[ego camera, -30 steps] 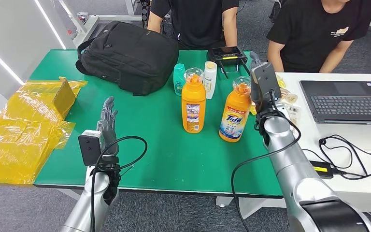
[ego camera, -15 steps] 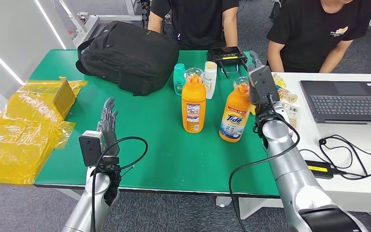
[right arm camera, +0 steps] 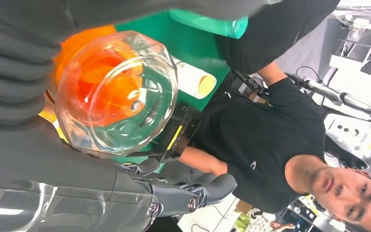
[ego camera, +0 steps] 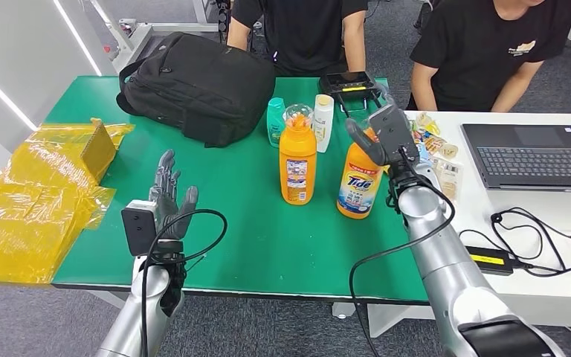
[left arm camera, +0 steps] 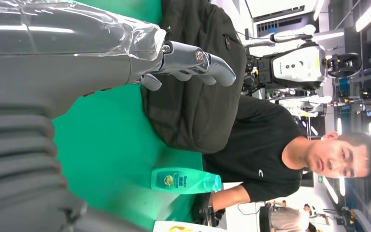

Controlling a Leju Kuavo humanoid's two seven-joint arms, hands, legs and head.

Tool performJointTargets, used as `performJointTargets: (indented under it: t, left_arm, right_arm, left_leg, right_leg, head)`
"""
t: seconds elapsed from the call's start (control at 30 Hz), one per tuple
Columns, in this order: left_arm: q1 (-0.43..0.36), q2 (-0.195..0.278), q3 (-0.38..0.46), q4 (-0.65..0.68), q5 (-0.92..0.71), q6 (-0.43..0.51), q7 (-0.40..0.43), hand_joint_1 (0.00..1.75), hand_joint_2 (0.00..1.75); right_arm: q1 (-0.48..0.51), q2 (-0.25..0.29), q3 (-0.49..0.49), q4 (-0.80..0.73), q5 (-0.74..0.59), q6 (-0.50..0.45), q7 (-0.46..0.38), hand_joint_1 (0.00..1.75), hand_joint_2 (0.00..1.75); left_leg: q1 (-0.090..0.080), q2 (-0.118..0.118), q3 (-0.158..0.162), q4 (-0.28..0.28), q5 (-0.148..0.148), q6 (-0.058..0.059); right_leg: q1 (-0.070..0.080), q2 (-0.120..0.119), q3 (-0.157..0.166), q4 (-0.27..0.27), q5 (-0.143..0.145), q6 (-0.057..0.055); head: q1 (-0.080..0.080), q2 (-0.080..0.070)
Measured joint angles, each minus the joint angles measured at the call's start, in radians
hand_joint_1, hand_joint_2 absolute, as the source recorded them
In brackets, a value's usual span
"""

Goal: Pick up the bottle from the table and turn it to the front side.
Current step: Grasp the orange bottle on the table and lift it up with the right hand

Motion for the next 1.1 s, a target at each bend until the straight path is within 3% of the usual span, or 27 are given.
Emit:
performJointTargets:
  t: [0.77, 0.8, 0.9, 0.93, 1.1]
  left_arm:
    - [0.015, -0.002, 0.003, -0.004, -0.019, -0.007, 0.01, 0.0, 1.75]
    - [0.015, -0.002, 0.003, -0.005, -0.02, -0.007, 0.011, 0.0, 1.75]
    - [0.016, -0.003, 0.005, -0.008, -0.02, -0.006, 0.014, 0.0, 1.75]
    - [0.016, -0.003, 0.006, -0.009, -0.02, -0.006, 0.015, 0.0, 1.75]
    - [0.018, -0.006, 0.009, -0.012, -0.02, -0.007, 0.018, 0.0, 1.75]
  right_arm:
    - [0.056, 0.0, 0.001, 0.006, 0.002, 0.014, -0.005, 0.0, 1.75]
    - [0.062, 0.0, 0.0, 0.005, -0.008, 0.014, -0.008, 0.21, 1.75]
    - [0.088, 0.0, -0.009, 0.001, -0.037, 0.014, -0.024, 1.52, 1.75]
    - [0.097, 0.0, -0.012, -0.001, -0.045, 0.014, -0.03, 1.75, 1.75]
    - [0.13, 0.0, -0.02, -0.018, -0.055, 0.019, -0.048, 1.75, 1.75]
  left_leg:
    - [0.0, 0.0, 0.0, 0.0, 0.0, 0.0]
    - [0.0, 0.0, 0.0, 0.0, 0.0, 0.0]
    - [0.0, 0.0, 0.0, 0.0, 0.0, 0.0]
    - [0.0, 0.0, 0.0, 0.0, 0.0, 0.0]
    - [0.0, 0.0, 0.0, 0.0, 0.0, 0.0]
  right_leg:
    - [0.0, 0.0, 0.0, 0.0, 0.0, 0.0]
    - [0.0, 0.0, 0.0, 0.0, 0.0, 0.0]
    - [0.0, 0.0, 0.0, 0.0, 0.0, 0.0]
    - [0.0, 0.0, 0.0, 0.0, 0.0, 0.0]
    - [0.0, 0.0, 0.0, 0.0, 0.0, 0.0]
  head:
    - [0.0, 0.0]
    - [0.0, 0.0]
    - [0.0, 0.0]
    - [0.0, 0.0]
    - [0.0, 0.0]
